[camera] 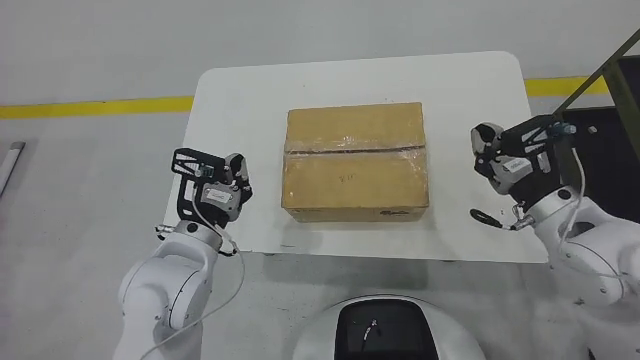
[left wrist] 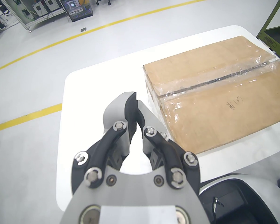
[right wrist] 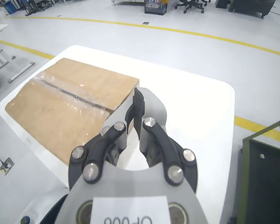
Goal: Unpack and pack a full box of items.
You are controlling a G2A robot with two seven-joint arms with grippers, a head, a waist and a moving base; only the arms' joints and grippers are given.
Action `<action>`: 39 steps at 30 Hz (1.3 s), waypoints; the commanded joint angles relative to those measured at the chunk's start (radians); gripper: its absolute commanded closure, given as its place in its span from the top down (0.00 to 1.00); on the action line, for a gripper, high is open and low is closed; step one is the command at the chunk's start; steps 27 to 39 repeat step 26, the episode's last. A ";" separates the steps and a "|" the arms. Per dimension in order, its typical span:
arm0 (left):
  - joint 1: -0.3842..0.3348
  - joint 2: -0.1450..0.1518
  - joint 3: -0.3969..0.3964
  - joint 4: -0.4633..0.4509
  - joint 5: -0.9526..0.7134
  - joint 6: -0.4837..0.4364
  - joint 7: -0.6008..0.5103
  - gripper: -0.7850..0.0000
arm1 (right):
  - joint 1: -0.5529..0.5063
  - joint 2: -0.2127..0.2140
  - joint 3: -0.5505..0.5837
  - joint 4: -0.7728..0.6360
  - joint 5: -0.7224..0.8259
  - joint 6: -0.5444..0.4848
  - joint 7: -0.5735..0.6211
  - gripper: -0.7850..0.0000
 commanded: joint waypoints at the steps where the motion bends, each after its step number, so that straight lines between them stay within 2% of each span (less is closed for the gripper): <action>1: 0.011 0.001 -0.006 -0.008 -0.006 0.005 0.001 0.00 | -0.052 0.003 0.025 -0.035 0.000 -0.019 0.026 0.00; 7: 0.041 0.002 -0.008 -0.044 -0.020 0.018 0.009 0.00 | -0.157 0.007 0.077 -0.078 0.024 -0.067 -0.007 0.00; 8: 0.042 0.002 -0.007 -0.046 -0.019 0.016 0.008 0.46 | -0.165 0.006 0.083 -0.078 0.030 -0.055 -0.019 0.34; 9: 0.042 0.002 -0.007 -0.046 -0.019 0.016 0.008 1.00 | -0.165 0.006 0.083 -0.078 0.030 -0.055 -0.019 1.00; 10: 0.042 0.002 -0.007 -0.046 -0.019 0.016 0.008 1.00 | -0.165 0.006 0.083 -0.078 0.030 -0.055 -0.019 1.00; 11: 0.043 0.002 -0.007 -0.046 -0.019 0.016 0.008 0.01 | -0.166 0.006 0.084 -0.078 0.030 -0.056 -0.021 0.02; 12: 0.043 0.002 -0.007 -0.046 -0.019 0.016 0.008 0.03 | -0.166 0.006 0.084 -0.078 0.030 -0.055 -0.021 0.04; 13: 0.043 0.002 -0.007 -0.046 -0.019 0.016 0.008 0.09 | -0.165 0.006 0.083 -0.078 0.030 -0.055 -0.020 0.11; 17: 0.042 0.002 -0.007 -0.045 -0.019 0.016 0.008 0.45 | -0.165 0.006 0.083 -0.078 0.030 -0.055 -0.018 0.46; 20: 0.042 0.002 -0.007 -0.045 -0.019 0.016 0.008 0.67 | -0.165 0.006 0.083 -0.078 0.030 -0.055 -0.018 0.68; 25: 0.042 0.002 -0.007 -0.045 -0.019 0.016 0.008 0.91 | -0.165 0.006 0.083 -0.078 0.030 -0.055 -0.018 0.92; 26: 0.042 0.002 -0.007 -0.045 -0.019 0.016 0.008 0.95 | -0.165 0.006 0.083 -0.078 0.030 -0.055 -0.018 0.95; 39: 0.042 0.002 -0.007 -0.045 -0.019 0.016 0.008 0.95 | -0.165 0.006 0.083 -0.078 0.030 -0.055 -0.018 0.95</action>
